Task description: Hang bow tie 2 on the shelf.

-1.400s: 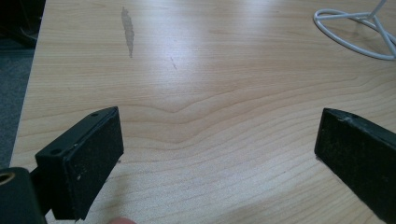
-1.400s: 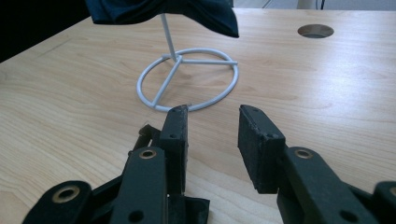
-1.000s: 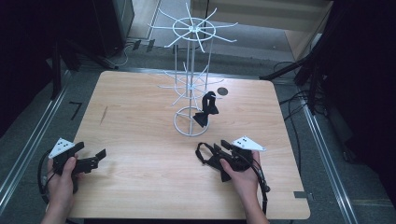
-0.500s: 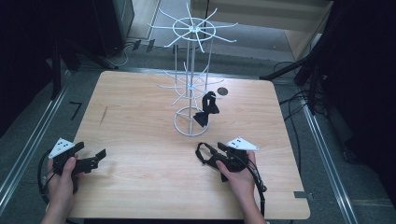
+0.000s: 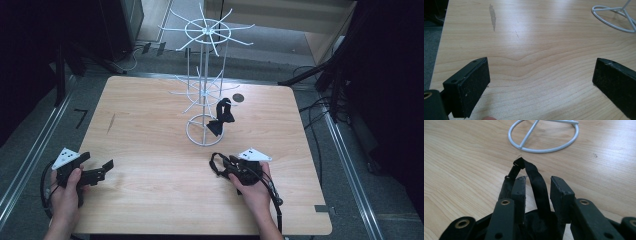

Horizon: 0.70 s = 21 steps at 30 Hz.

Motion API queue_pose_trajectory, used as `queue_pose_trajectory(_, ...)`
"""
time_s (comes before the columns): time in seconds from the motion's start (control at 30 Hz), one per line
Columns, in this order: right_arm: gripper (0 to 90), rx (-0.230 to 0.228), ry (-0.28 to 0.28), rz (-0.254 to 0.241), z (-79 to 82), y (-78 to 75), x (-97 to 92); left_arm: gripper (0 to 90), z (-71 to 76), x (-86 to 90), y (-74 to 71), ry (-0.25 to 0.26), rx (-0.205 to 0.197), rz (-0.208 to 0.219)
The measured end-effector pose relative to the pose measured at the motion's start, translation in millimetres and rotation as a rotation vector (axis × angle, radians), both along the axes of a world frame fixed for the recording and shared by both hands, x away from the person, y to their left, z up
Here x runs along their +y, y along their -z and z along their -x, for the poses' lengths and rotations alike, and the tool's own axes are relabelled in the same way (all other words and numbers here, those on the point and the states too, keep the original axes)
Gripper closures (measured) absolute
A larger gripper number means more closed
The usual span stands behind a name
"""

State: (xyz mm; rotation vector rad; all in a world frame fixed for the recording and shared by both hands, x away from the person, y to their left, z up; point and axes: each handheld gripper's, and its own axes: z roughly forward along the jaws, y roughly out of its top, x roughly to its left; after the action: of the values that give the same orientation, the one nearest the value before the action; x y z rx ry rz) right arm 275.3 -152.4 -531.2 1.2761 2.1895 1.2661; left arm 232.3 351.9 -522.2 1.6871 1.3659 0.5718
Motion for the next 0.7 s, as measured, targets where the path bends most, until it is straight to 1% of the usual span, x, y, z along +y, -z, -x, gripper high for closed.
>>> queue_pose_trajectory(0.23,71.5,0.008,0.005,0.033,-0.2,2.8,2.9,1.6,0.1,-0.1,0.0,-0.001,0.000,0.000)
queue_pose_trajectory(0.33,74.9,0.006,0.011,0.043,-1.1,4.2,2.9,1.6,0.1,0.0,0.0,0.000,0.000,-0.001)
queue_pose_trajectory(0.47,78.6,0.015,0.009,0.045,-1.1,5.0,3.0,1.6,0.0,0.0,0.0,0.001,0.000,0.000)
queue_pose_trajectory(0.7,87.1,0.017,0.001,0.043,-1.0,5.4,4.3,1.6,-0.2,-0.1,0.1,-0.001,0.000,0.002)
